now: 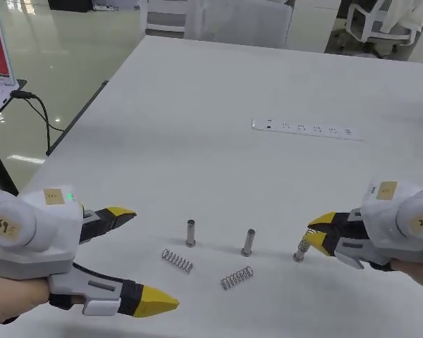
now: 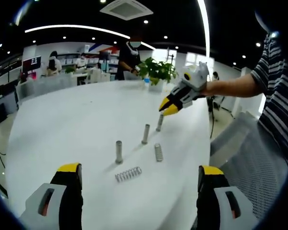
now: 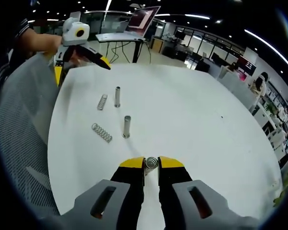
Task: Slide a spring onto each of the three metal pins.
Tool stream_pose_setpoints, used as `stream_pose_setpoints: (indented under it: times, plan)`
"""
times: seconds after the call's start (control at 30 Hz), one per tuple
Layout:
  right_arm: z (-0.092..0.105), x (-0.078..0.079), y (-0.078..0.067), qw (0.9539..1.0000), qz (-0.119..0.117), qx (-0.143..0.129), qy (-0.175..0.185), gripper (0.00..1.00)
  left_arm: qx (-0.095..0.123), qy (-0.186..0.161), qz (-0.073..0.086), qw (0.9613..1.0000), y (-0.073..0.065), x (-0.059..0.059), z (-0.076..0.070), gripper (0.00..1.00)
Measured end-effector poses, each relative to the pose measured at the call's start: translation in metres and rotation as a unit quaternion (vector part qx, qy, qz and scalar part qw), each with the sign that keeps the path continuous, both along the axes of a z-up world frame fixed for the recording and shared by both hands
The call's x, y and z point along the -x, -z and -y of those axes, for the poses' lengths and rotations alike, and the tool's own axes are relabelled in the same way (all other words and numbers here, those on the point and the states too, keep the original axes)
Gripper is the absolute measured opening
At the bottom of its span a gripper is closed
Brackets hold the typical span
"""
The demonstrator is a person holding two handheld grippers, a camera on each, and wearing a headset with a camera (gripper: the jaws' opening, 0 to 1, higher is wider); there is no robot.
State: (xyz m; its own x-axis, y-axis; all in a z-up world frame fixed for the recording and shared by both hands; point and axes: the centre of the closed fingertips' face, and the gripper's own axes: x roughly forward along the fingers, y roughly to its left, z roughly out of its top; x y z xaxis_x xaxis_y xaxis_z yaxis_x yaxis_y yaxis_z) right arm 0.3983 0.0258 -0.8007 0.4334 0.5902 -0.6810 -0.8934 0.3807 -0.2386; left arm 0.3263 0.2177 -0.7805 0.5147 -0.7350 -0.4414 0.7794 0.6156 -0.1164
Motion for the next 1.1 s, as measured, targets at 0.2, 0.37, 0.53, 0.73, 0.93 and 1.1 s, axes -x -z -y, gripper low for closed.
stream_pose_setpoints:
  times: [0.2, 0.37, 0.53, 0.73, 0.93, 1.1]
  plan:
    - [0.0, 0.002, 0.012, 0.9999, -0.007, 0.009, -0.005, 0.07, 0.0, 0.001, 0.001, 1.0, -0.002, 0.0, 0.001, 0.98]
    - [0.002, 0.001, 0.017, 0.9998, -0.003, 0.017, -0.005, 0.08, 0.0, 0.0, 0.001, 1.0, -0.002, -0.001, 0.0, 0.98]
    - [0.001, 0.0, 0.018, 0.9998, -0.001, 0.018, -0.004, 0.08, 0.0, 0.002, 0.0, 1.0, -0.002, -0.001, 0.001, 0.98]
    - [0.002, -0.001, 0.017, 0.9998, -0.007, 0.017, 0.0, 0.08, 0.001, 0.004, -0.002, 1.0, -0.002, 0.0, 0.003, 0.97]
    - [0.002, -0.003, 0.012, 0.9999, -0.007, 0.006, 0.012, 0.11, 0.005, 0.005, 0.001, 1.0, -0.005, -0.001, 0.005, 0.97]
    - [0.001, 0.0, 0.003, 0.9999, 0.002, -0.004, 0.012, 0.13, 0.004, 0.004, 0.001, 1.0, -0.005, -0.001, 0.005, 0.97]
